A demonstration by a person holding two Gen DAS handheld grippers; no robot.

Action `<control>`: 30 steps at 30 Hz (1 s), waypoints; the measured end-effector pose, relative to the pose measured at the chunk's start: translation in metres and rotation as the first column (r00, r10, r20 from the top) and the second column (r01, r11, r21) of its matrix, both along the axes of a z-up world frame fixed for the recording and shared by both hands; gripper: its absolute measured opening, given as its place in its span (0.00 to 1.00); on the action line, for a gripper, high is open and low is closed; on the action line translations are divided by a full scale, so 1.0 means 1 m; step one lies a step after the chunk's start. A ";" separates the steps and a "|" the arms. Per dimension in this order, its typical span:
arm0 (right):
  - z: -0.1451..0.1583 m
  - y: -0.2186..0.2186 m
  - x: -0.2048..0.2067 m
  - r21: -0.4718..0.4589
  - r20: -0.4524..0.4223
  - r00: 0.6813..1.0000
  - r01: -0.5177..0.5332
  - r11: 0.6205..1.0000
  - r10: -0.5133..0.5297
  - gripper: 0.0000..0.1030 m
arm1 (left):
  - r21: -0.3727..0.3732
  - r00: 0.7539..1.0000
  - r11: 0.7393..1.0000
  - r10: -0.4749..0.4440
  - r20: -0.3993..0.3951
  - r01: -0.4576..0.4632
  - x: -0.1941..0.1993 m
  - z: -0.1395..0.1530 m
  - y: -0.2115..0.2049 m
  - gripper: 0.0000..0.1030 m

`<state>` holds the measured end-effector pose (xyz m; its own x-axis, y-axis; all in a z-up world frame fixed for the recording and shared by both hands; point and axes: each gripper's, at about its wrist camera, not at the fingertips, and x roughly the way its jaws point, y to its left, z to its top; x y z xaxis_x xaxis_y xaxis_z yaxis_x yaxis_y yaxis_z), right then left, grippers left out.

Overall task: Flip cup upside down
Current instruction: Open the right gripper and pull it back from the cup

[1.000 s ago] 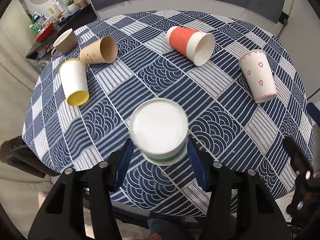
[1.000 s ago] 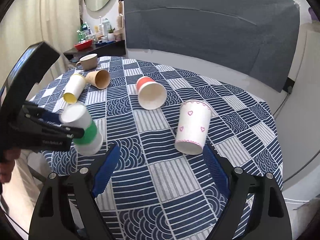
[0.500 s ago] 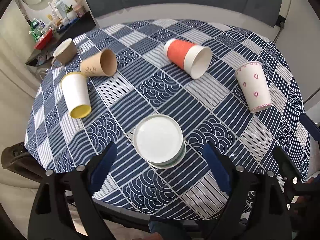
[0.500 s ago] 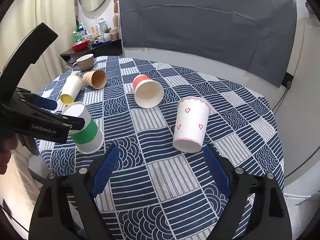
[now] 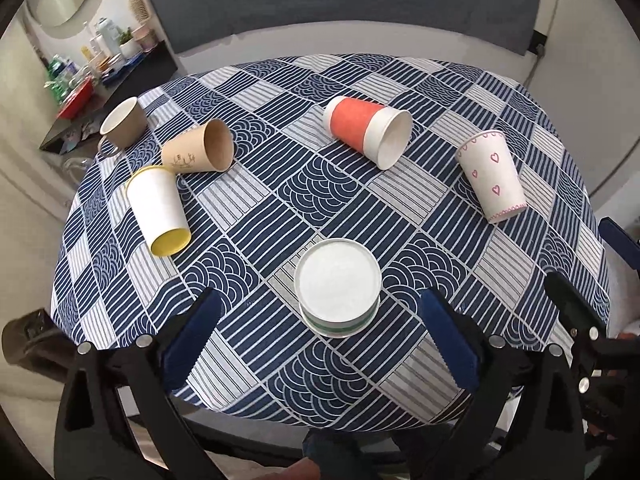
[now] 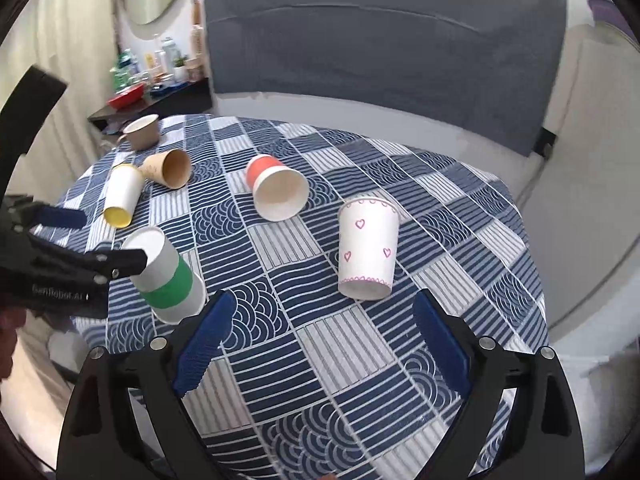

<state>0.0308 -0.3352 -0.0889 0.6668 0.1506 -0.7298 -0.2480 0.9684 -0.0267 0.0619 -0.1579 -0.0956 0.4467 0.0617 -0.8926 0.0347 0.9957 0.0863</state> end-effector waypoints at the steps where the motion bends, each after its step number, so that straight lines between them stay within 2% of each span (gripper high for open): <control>1: 0.001 0.002 -0.001 0.000 -0.008 1.000 0.017 1.000 -0.017 0.86 | -0.002 1.000 1.000 -0.015 0.003 0.015 0.000 0.001 0.002 0.95; 7: 0.001 0.017 -0.005 0.006 -0.072 0.990 0.126 0.992 -0.125 0.87 | -0.013 0.996 0.996 -0.085 0.027 0.085 -0.003 0.010 0.018 0.95; 12: 0.003 0.028 -0.014 0.005 -0.106 0.973 0.205 0.979 -0.203 0.88 | 0.009 0.992 0.994 -0.110 0.062 0.110 -0.014 0.016 0.034 0.95; 16: 0.005 0.042 -0.023 -0.024 -0.106 0.963 0.248 0.969 -0.249 0.88 | -0.016 0.991 0.993 -0.115 0.070 0.116 -0.021 0.018 0.050 0.95; 25: 0.017 0.065 -0.045 -0.005 -0.068 0.946 0.317 0.949 -0.316 0.88 | -0.069 0.989 0.993 -0.092 0.117 0.100 -0.035 0.029 0.076 0.95; 30: 0.017 0.063 -0.048 0.013 -0.077 0.929 0.364 0.931 -0.362 0.88 | -0.111 0.992 0.989 -0.082 0.100 0.093 -0.041 0.026 0.083 0.95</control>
<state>-0.0167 -0.2721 -0.0715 0.6257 -0.0717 -0.7768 0.1199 0.9928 0.0050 0.0211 -0.0745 -0.0692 0.5285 -0.0822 -0.8449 0.1198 0.9926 -0.0216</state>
